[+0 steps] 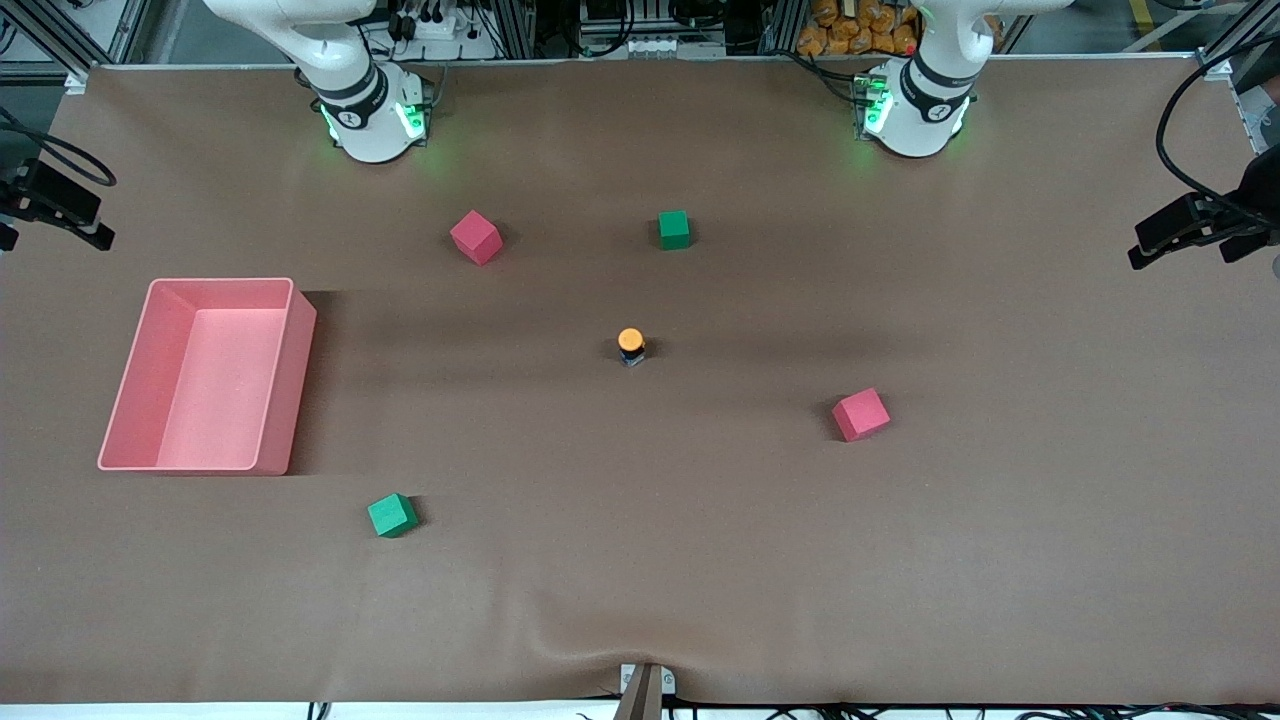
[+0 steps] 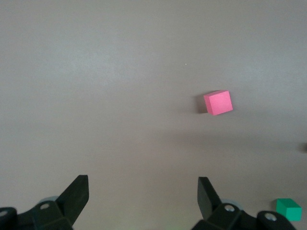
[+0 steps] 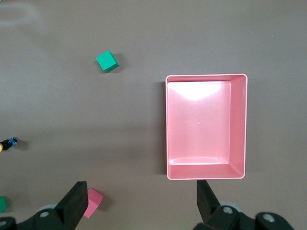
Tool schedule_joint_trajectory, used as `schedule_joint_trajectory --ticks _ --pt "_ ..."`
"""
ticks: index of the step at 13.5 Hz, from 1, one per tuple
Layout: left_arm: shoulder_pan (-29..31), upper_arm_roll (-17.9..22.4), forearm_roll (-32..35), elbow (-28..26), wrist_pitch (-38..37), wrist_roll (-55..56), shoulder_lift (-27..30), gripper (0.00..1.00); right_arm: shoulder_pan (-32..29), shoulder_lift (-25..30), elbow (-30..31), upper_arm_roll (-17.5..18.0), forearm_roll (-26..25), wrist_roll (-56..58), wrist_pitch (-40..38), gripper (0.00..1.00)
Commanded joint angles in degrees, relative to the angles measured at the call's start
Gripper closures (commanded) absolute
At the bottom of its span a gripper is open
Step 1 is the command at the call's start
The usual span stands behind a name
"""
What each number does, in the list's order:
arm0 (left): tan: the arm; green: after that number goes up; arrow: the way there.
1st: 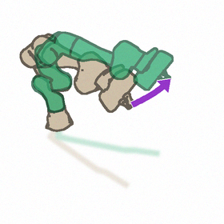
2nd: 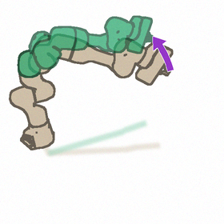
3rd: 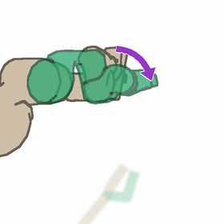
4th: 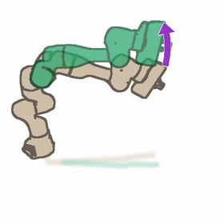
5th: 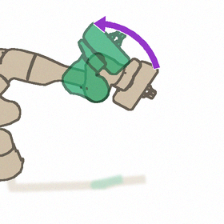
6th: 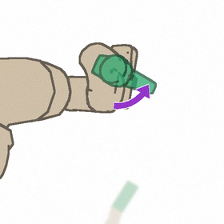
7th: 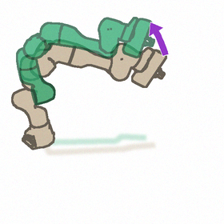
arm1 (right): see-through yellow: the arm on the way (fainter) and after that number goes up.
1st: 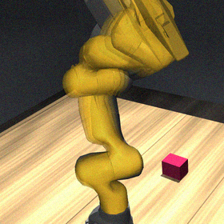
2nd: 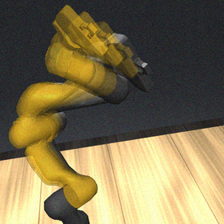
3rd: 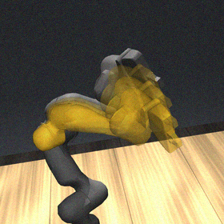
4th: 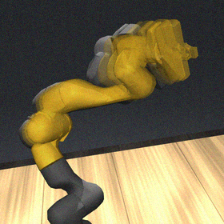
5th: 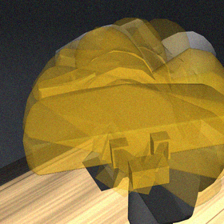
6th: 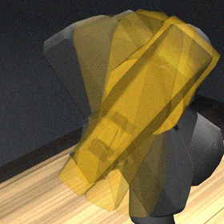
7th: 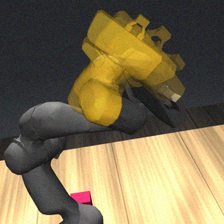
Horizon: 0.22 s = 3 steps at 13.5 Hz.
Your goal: Place and upright button with both arms
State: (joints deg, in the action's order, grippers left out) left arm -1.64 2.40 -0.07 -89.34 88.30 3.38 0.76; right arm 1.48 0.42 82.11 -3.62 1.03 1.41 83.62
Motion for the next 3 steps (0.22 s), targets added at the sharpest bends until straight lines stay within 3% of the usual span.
schedule_joint_trajectory --ticks 1,3 --pt "-0.03 -0.11 0.07 -0.22 0.12 -1.10 0.55 0.00 0.46 0.37 -0.11 0.01 -0.59 -0.26 -0.13 0.00" --pt "-0.12 -0.11 0.07 -0.22 0.12 -1.01 0.55 0.00 0.02 0.54 -0.11 -0.42 -0.59 -0.26 -0.30 0.00"
